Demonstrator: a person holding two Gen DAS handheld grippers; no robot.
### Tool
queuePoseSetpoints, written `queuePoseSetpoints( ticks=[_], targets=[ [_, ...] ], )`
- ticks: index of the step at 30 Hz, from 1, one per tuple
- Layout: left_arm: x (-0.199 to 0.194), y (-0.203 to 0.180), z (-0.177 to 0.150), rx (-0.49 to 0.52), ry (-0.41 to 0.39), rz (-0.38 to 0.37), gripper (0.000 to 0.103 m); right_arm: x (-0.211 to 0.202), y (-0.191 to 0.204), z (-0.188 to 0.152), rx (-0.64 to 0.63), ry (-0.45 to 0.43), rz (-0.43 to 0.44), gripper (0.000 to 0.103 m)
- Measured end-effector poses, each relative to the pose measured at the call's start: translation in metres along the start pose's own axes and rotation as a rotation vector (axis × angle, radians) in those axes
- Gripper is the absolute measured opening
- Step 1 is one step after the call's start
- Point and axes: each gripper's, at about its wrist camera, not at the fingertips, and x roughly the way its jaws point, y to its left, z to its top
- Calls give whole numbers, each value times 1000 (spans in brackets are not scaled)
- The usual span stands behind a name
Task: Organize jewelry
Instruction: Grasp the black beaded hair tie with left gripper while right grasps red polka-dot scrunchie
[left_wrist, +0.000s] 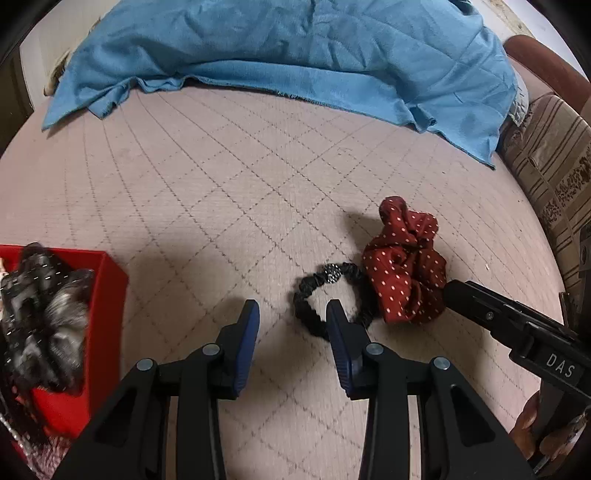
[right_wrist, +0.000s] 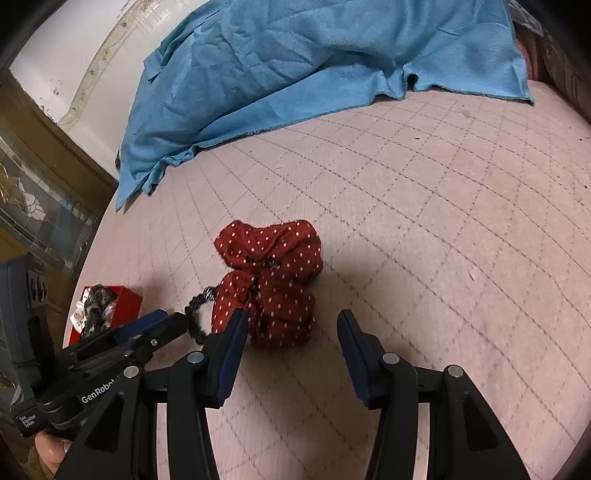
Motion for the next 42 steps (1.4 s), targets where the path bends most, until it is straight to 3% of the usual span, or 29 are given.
queuePoseSetpoints(
  ticks=[8,9,10,11,18,24,29,34,36,42],
  targets=[
    [15,-7,8,22,21,-8,34,26,4,12,-7,7,-14,53],
    [16,-8,9,28,26,0,27,28,5,13,-15,6,-21,46],
    [17,-10,8,36,35,6,5,29,6,12,-23,8,-35,23],
    [18,-11,8,40,48,5,5,29,6,12,-27,19,-38,17],
    [3,-10,-15,43,58,3,5,-1,-15,-5,-17,-1,-99,17],
    [-6,-8,-33,43,60,-13,5,-30,-48,-26,74,3,-66,19],
    [-3,-9,-30,29,54,-9,7,-37,-61,-29,115,-38,-66,47],
    [0,-11,-28,32,41,-6,10,-35,-59,-26,113,-54,-62,47],
    [1,-12,-28,32,34,-9,14,-31,-56,-25,106,-51,-59,47],
    [3,-25,-31,70,0,-12,39,-23,-44,-27,68,-62,-85,47]
  ],
)
